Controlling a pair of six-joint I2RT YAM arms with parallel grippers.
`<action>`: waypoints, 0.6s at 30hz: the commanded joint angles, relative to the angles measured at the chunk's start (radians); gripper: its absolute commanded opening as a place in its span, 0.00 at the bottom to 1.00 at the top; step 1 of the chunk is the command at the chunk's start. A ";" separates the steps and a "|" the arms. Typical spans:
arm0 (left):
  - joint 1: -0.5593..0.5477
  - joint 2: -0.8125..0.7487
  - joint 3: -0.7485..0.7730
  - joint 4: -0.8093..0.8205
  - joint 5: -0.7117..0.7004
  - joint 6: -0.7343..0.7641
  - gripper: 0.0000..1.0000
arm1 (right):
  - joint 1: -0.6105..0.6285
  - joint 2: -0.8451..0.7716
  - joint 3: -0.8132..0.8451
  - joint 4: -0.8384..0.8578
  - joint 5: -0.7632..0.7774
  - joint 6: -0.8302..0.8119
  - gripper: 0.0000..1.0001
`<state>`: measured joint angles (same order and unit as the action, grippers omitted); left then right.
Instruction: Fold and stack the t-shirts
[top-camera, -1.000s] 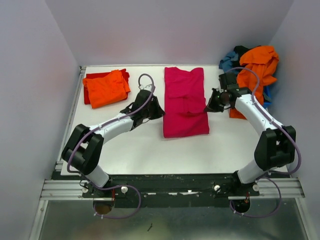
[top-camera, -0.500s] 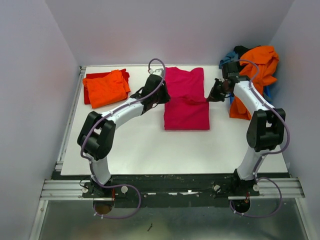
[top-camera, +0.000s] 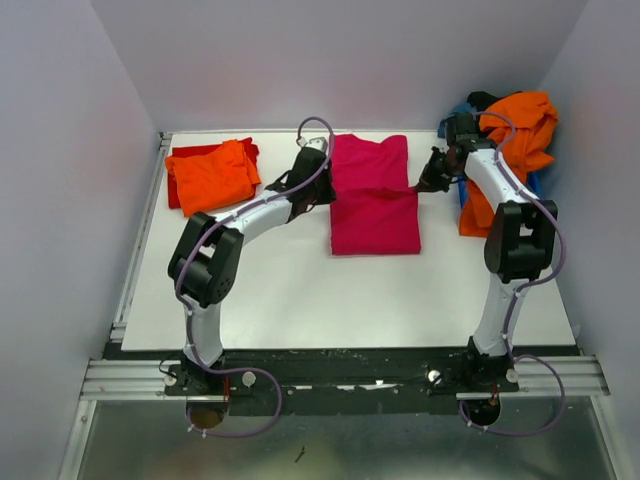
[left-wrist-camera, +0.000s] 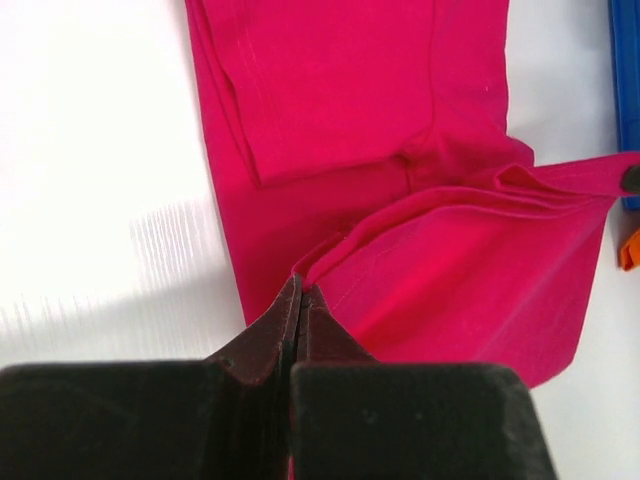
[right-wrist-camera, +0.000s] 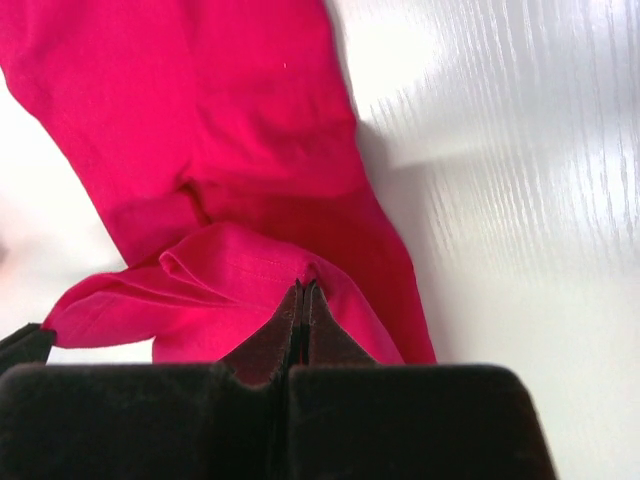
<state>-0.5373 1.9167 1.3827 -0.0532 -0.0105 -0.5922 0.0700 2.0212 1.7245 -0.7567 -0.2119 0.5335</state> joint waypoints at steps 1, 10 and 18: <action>0.010 0.082 0.093 -0.029 -0.019 0.029 0.00 | -0.010 0.066 0.072 -0.027 -0.037 0.000 0.01; 0.034 0.110 0.118 -0.043 -0.029 0.019 0.00 | -0.012 0.143 0.144 -0.029 -0.060 0.005 0.01; 0.042 0.077 0.108 -0.054 -0.059 0.040 0.00 | -0.012 0.146 0.142 -0.023 -0.058 0.002 0.01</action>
<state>-0.5030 2.0235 1.4845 -0.0959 -0.0303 -0.5797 0.0658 2.1509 1.8378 -0.7616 -0.2527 0.5339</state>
